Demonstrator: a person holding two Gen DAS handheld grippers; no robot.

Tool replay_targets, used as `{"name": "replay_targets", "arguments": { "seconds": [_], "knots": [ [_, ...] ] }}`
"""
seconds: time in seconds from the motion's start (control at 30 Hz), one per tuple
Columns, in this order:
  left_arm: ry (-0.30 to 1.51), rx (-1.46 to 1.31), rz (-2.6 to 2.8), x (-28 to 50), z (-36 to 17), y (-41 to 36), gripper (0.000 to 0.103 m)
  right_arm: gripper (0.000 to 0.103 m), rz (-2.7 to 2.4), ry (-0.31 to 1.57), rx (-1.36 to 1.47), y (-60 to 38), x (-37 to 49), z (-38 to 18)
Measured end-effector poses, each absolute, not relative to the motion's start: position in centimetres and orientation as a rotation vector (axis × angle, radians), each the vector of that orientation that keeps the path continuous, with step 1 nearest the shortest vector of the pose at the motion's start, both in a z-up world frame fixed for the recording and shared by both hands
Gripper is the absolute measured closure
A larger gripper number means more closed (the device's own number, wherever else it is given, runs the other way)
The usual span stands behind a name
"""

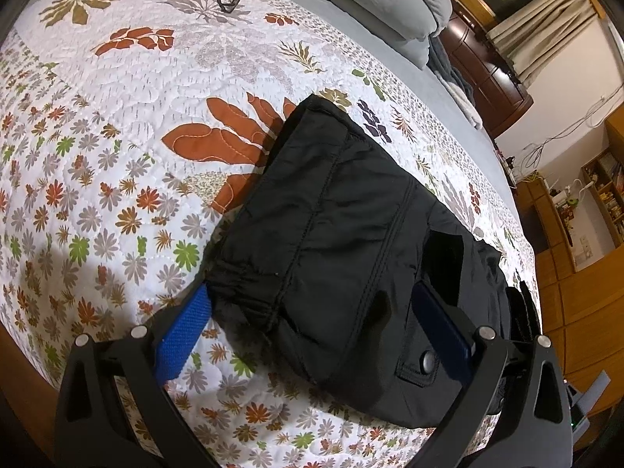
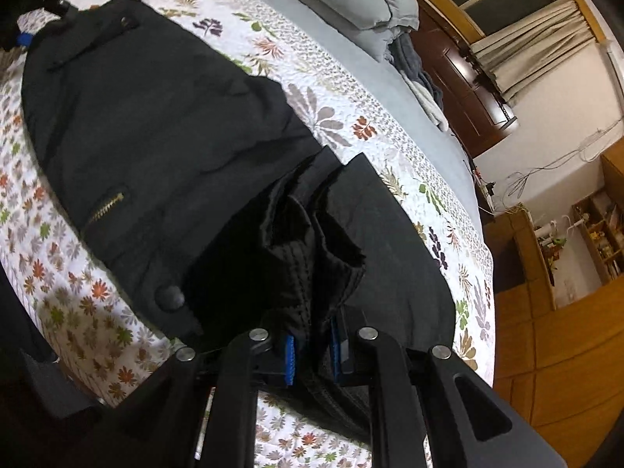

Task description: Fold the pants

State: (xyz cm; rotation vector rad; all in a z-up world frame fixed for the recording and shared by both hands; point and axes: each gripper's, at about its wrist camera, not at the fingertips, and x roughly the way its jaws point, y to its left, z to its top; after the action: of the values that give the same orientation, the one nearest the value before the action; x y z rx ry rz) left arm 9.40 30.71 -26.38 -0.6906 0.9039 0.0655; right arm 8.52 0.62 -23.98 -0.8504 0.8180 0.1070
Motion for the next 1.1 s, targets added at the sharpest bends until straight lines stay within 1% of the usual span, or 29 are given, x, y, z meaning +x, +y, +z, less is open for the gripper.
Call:
{"name": "replay_targets", "arguments": {
  "seconds": [0.3,0.73,1.1],
  "knots": [
    [0.908,-0.689,0.066,9.5,-26.4,30.6,0.003,0.088,0.126,0.863,-0.836,0.9,8.8,-26.0],
    [0.925,-0.685,0.078,9.8,-26.4,30.0,0.003,0.087,0.128,0.93,-0.769,0.8,9.7,-25.4],
    [0.948,-0.661,0.083,10.8,-26.5,29.8,0.003,0.087,0.174,0.951,-0.752,0.6,10.7,-24.5]
  ]
}}
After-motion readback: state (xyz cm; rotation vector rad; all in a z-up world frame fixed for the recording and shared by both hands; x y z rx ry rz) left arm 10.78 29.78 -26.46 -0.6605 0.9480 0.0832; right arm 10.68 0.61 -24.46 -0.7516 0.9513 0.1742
